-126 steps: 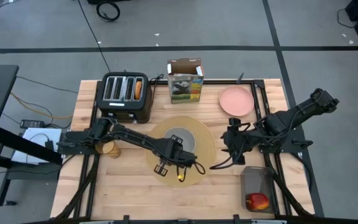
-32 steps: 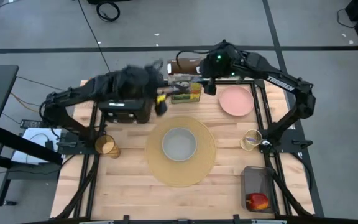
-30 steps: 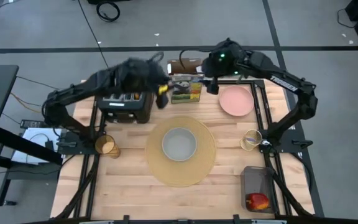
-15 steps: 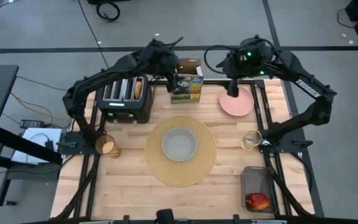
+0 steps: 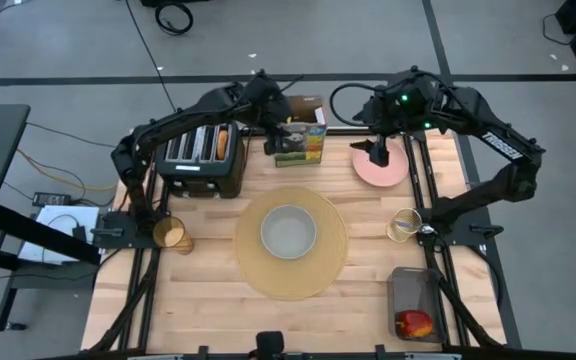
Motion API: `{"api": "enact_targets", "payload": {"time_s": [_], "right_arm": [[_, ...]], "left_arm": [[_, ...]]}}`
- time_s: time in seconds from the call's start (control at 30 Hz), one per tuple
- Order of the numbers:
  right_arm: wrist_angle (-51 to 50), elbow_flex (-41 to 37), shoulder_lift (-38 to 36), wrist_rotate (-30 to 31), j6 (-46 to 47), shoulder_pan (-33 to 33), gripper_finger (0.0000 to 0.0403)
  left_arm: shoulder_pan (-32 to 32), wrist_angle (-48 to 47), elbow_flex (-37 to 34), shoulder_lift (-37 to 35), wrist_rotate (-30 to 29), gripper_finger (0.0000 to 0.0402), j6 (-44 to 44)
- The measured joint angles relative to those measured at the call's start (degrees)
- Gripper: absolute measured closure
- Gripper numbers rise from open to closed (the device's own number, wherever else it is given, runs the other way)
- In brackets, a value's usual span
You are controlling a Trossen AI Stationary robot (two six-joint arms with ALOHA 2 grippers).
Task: Arrange a breakfast setting
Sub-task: Pour the cereal from the cereal box into the gray bowl
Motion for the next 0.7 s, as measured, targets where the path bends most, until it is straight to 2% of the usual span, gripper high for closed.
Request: {"api": "enact_targets", "payload": {"time_s": [0.17,0.27,0.4,0.57,0.7], "right_arm": [[0.5,-1.4,0.8,0.2,1.1,-0.3,0.0064],[3.3,-4.7,-0.3,-3.1,1.2,-2.2,0.0064],[10.4,-12.9,-4.0,-7.4,1.9,-5.5,0.0064],[18.9,-25.0,-9.1,-7.6,3.3,-8.2,0.0064],[24.5,-33.0,-10.0,-8.4,3.8,-8.8,0.0064]], "left_arm": [[0.0,0.1,0.0,0.0,0.0,0.0343,0.0],[0.0,0.0,0.0,0.0,0.0,0.0389,0.0],[0.0,-0.2,0.0,-0.4,-0.1,0.0392,0.1],[-0.2,-0.6,-0.1,-4.1,-0.4,0.0396,0.2],[-0.8,-0.2,-0.1,-8.2,1.0,0.0397,0.5]]}}
